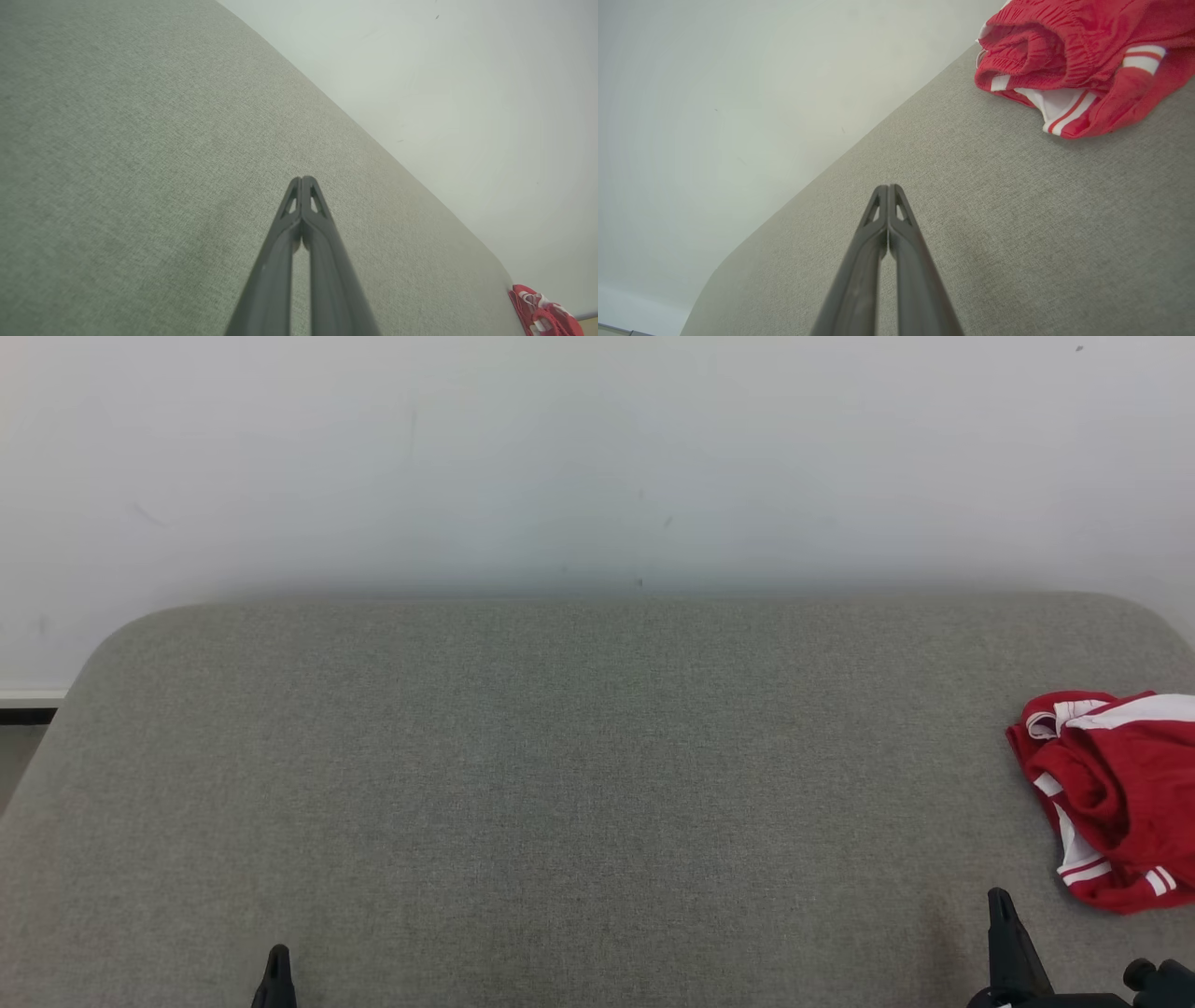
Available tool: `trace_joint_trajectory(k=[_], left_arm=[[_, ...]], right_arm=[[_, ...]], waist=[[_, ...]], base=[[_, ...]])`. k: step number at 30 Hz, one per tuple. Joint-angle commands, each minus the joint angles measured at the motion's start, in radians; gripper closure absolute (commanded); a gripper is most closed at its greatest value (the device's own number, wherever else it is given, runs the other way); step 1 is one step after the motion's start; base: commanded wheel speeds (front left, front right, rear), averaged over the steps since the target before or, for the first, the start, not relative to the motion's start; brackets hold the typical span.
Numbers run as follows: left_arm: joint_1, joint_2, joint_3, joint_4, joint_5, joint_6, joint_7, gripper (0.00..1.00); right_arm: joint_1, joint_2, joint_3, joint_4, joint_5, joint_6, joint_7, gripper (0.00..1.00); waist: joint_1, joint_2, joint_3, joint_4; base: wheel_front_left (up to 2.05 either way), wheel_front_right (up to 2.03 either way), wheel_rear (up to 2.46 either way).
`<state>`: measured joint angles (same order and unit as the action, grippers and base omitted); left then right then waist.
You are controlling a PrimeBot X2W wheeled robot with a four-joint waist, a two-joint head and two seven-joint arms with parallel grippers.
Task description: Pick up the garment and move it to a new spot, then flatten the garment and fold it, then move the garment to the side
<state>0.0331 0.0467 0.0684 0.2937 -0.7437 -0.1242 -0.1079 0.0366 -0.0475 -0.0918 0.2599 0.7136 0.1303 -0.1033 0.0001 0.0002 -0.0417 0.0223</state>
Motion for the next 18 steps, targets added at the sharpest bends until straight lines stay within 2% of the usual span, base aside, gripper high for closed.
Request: trace_joint_trajectory(k=[1, 18], left_arm=[[-0.032, 0.003, 0.005, -0.017, -0.04, -0.003, 0.009, 1.0], [-0.065, 0.004, 0.017, -0.027, -0.266, -0.005, 0.068, 1.0]], right_arm=[[-0.028, -0.002, -0.004, -0.014, 0.043, 0.0, 0.009, 1.0], [-0.062, -0.003, -0.009, -0.015, 0.277, 0.0, 0.067, 1.0]], waist=[[-0.0001, -0.0002, 0.001, 0.0], [-0.0001, -0.0002, 0.01, -0.005]], base=[[0.0, 0.0, 0.0], [0.0, 0.0, 0.0]])
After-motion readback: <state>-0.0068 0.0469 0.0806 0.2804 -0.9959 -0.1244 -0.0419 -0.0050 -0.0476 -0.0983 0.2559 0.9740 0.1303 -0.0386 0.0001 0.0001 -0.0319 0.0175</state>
